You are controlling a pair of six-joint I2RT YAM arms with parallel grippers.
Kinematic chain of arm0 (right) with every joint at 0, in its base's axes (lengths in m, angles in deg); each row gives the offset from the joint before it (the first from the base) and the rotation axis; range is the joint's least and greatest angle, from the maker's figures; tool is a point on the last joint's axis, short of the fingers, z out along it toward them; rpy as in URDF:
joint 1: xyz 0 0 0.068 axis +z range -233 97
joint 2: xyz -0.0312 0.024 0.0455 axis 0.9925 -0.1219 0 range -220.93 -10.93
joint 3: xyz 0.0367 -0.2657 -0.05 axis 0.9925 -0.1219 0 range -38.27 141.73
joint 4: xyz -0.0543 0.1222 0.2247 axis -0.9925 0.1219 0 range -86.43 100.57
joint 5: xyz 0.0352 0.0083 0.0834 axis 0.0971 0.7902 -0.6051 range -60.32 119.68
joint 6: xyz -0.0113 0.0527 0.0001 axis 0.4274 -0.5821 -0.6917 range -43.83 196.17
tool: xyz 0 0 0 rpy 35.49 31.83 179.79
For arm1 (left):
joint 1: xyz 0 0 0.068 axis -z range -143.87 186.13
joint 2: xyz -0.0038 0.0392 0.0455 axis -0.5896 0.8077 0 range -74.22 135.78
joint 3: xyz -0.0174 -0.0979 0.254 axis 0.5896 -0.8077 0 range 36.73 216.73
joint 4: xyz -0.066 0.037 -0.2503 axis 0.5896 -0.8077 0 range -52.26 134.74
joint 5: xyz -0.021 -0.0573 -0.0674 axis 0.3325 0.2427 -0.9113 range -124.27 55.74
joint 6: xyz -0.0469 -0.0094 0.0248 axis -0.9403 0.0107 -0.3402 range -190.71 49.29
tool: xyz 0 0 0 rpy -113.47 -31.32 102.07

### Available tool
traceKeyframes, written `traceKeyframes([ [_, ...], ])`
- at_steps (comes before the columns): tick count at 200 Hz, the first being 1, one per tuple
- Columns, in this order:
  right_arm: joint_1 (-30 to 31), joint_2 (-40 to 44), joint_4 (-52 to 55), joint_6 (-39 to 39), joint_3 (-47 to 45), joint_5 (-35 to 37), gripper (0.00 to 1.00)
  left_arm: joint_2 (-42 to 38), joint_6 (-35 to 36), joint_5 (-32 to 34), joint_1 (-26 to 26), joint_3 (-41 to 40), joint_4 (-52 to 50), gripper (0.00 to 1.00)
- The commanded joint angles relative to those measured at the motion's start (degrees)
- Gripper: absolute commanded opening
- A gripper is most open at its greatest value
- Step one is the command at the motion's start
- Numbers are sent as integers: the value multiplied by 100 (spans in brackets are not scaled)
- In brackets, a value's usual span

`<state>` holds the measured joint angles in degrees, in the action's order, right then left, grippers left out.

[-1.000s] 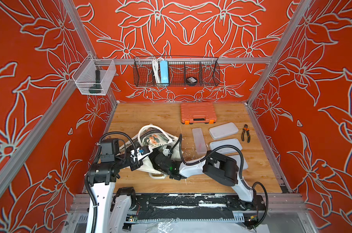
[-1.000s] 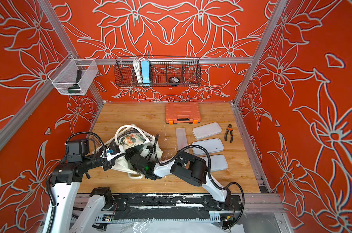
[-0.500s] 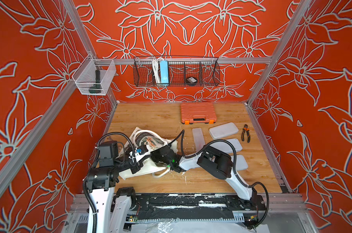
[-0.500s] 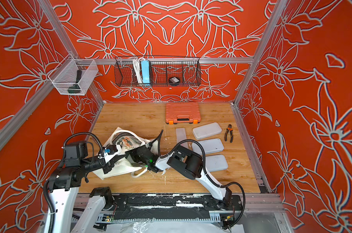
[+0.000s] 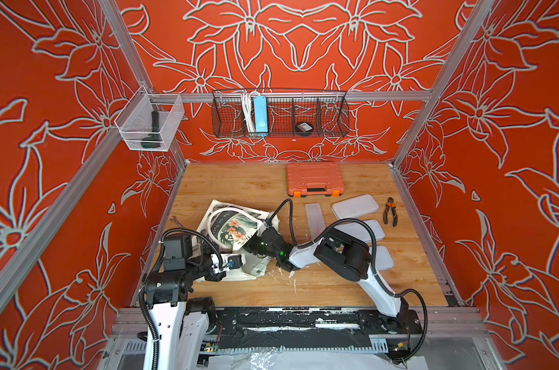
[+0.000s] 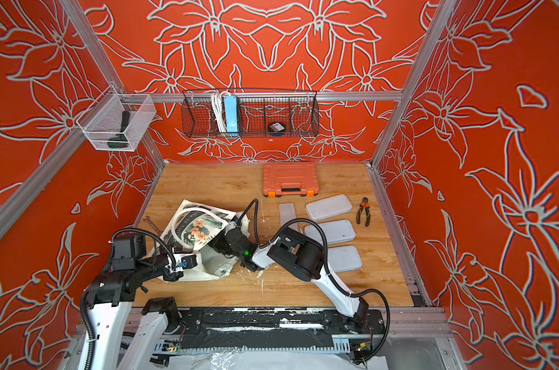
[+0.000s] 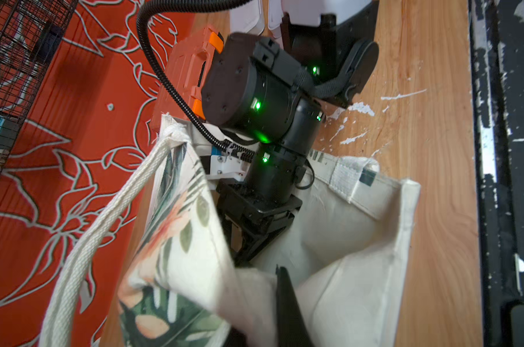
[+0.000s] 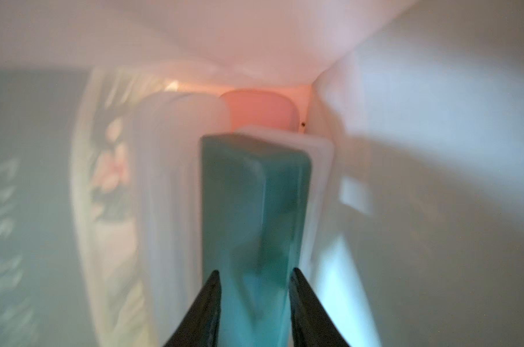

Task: Take out the pencil case from the canvas bag
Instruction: Pick up the pencil case from the canvas bag.

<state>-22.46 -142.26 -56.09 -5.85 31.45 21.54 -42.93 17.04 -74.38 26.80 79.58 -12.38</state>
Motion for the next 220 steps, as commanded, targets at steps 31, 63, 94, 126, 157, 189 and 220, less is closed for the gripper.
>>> traceKeyframes([
  [31,49,981,-845,813,-467,-413,34,259,1061,272,69,84,292,0],
  [63,47,1249,-697,888,-719,-382,32,316,1017,382,66,107,435,0],
  [94,47,1327,264,470,-841,-187,36,319,876,322,65,175,498,0],
  [126,169,1559,613,384,-1188,281,43,358,897,356,70,180,562,0],
  [157,388,1890,1050,446,-1381,764,49,395,902,325,63,189,580,0],
  [189,598,2012,2105,412,-1167,1208,59,370,760,110,77,256,606,0],
  [220,670,1620,2479,-486,-979,1321,61,347,614,-104,74,372,565,0],
])
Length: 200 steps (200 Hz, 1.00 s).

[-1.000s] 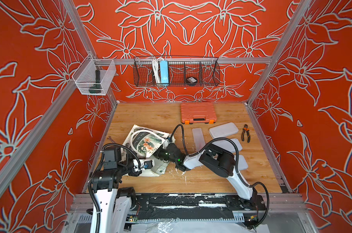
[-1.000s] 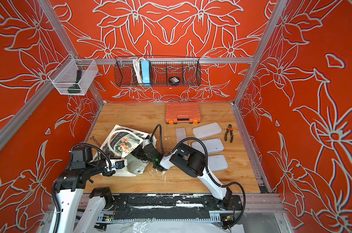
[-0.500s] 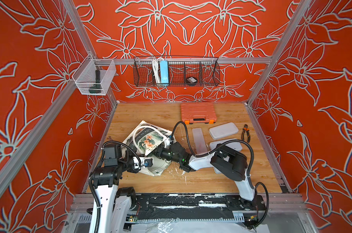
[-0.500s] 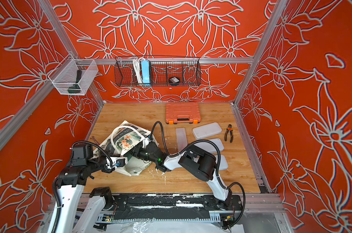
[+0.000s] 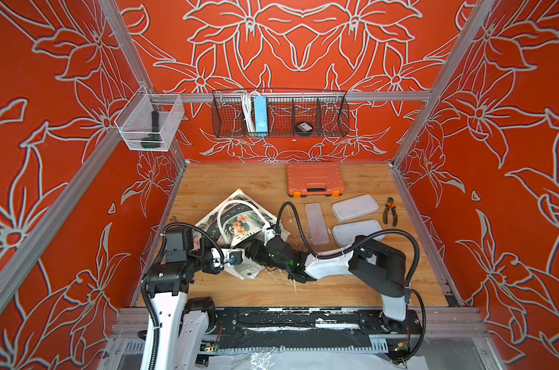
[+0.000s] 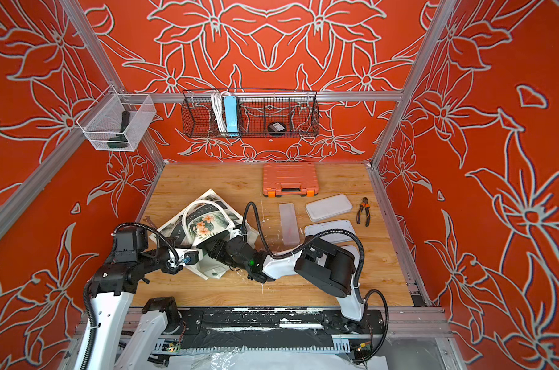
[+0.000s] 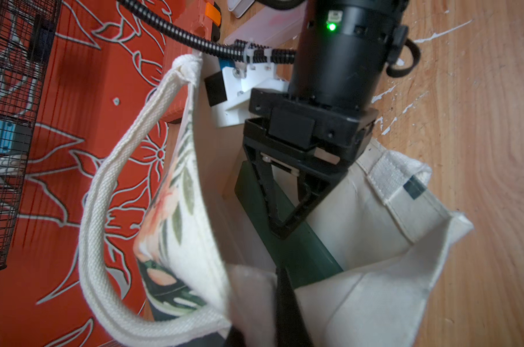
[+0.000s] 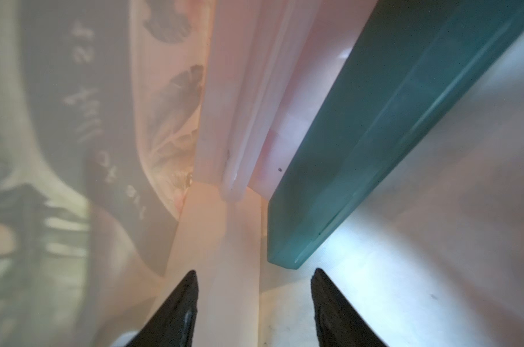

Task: Take out the pencil case from the canvas bag
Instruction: Pick up the pencil case from the canvas bag.

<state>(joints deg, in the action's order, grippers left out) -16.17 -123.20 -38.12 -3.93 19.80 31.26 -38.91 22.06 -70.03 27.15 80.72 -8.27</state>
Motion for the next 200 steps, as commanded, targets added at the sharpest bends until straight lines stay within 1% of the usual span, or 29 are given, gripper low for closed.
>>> traceKeyframes([
  [1,41,-291,703,-711,196,354,61,-57,115,-542,42,264,152,0],
  [23,127,-510,749,-1087,290,524,62,-64,138,-607,38,312,59,0],
  [58,94,-770,725,-1191,502,764,67,-169,253,-665,45,243,55,0],
  [77,3,-1049,614,-1503,673,603,67,-247,169,-792,44,249,55,0],
  [95,-49,-1345,117,-1708,728,649,67,-278,20,-908,42,307,17,0],
  [105,-113,-1506,-188,-1682,810,595,67,-281,4,-955,38,335,-43,0],
  [141,-388,-1931,-761,-1463,1157,85,66,-457,11,-1131,45,271,-95,0],
  [161,-524,-2102,-1019,-1360,1201,-154,62,-549,6,-1160,45,199,-58,0],
  [200,-714,-2186,-1442,-1159,973,-322,45,-687,-66,-1196,40,146,-55,0],
])
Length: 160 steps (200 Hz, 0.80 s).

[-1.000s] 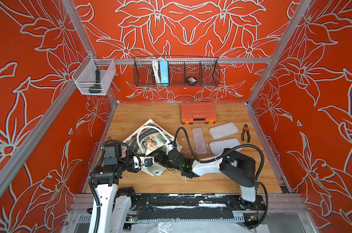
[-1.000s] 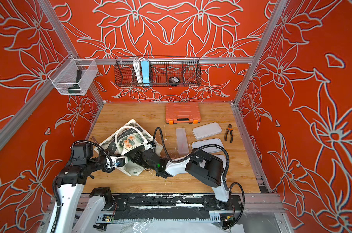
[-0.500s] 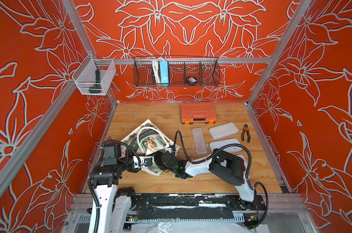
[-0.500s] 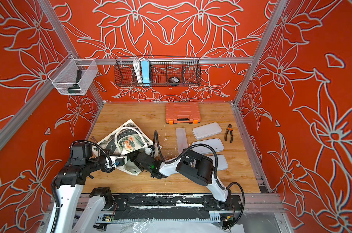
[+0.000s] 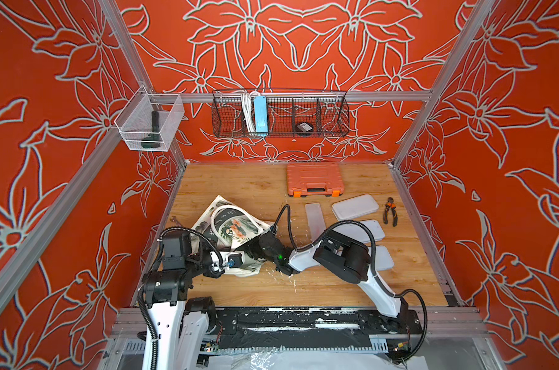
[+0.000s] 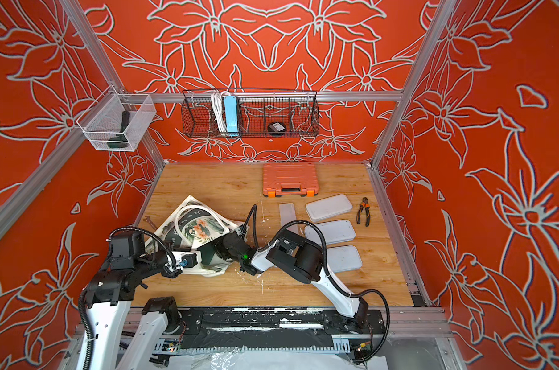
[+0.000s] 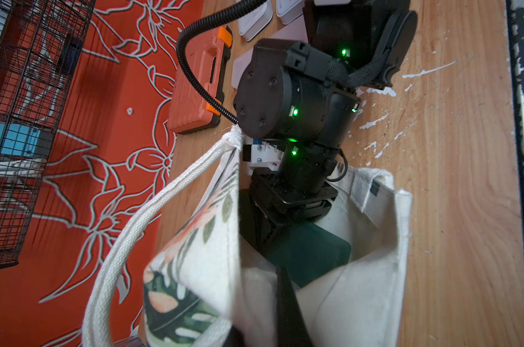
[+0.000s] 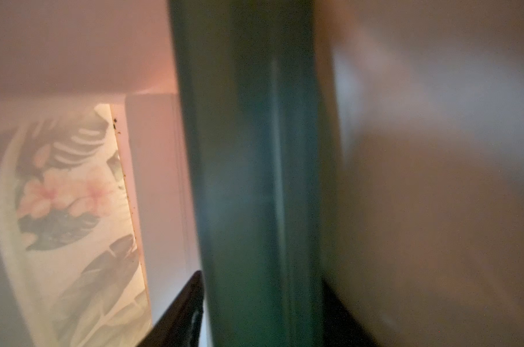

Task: Take out the pencil case from the canvas bag
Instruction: Pick up the pencil case from the canvas bag.

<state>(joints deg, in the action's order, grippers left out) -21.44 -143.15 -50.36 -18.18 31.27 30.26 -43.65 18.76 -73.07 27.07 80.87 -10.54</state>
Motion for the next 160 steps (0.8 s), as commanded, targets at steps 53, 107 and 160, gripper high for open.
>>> traceKeyframes([
  [53,-123,748,-8,1472,-573,-81,26,-297,261,-581,51,22,177,0],
  [107,-46,1643,926,2542,-594,-242,22,-209,70,-462,53,30,125,0],
  [160,65,2235,1463,3175,-626,-78,21,-218,71,-262,53,-72,157,0],
])
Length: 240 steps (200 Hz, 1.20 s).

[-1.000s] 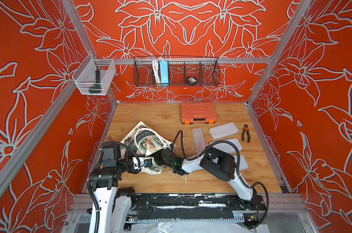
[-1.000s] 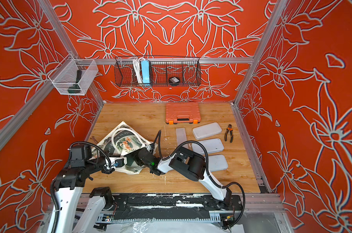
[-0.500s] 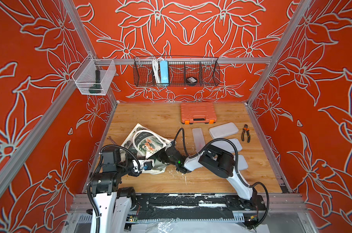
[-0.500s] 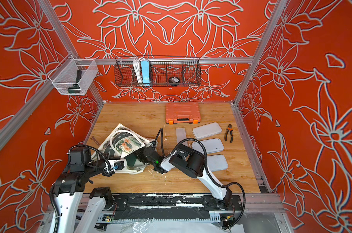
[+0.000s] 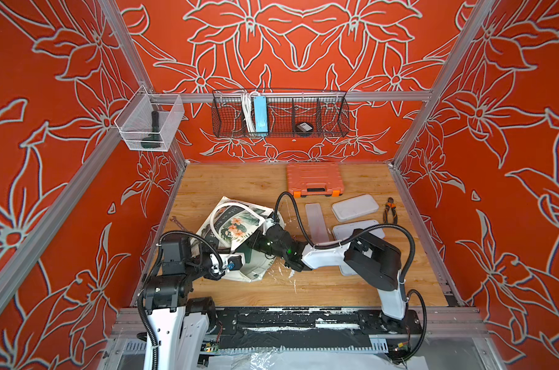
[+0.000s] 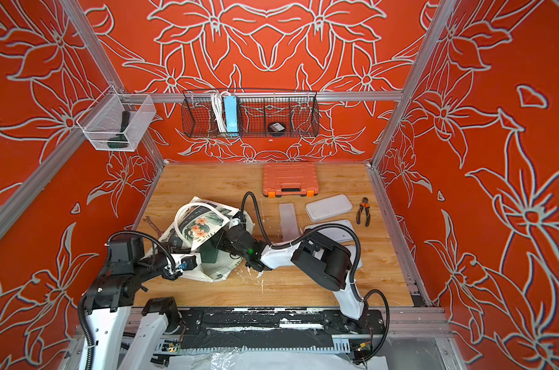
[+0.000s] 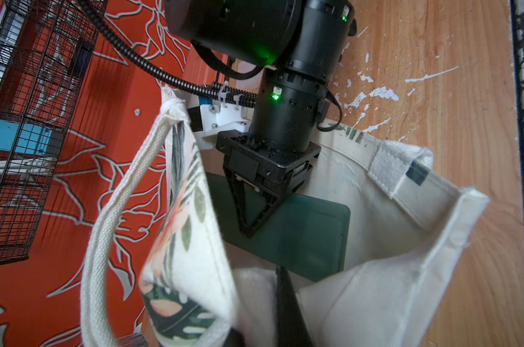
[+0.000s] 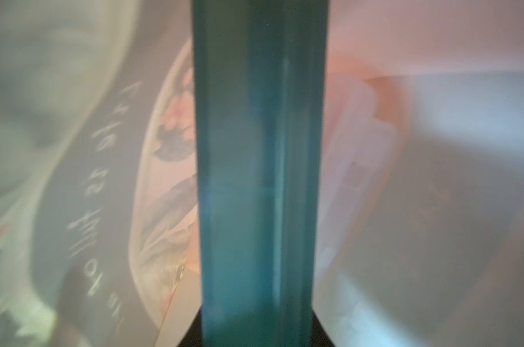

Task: Take out the pencil case from the canvas bag
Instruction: Pick up the pencil case from the canvas bag.

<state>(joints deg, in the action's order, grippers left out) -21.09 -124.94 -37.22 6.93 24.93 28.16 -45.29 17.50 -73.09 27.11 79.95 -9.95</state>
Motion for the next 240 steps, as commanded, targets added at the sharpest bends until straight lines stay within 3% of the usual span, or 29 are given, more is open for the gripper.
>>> traceKeyframes([
  [1,31,428,155,669,8,133,21,-59,198,-254,49,20,103,0],
  [53,120,1039,753,1152,-146,152,21,-33,-291,-228,49,44,341,0],
  [124,113,1819,1762,1788,-308,35,22,-129,-2428,-14,47,-98,1039,0],
  [165,111,2197,1268,1562,-831,66,22,-454,-3728,45,45,-212,1262,0],
  [240,37,2834,2405,1901,-571,18,22,-587,-4245,376,48,-857,1587,0],
])
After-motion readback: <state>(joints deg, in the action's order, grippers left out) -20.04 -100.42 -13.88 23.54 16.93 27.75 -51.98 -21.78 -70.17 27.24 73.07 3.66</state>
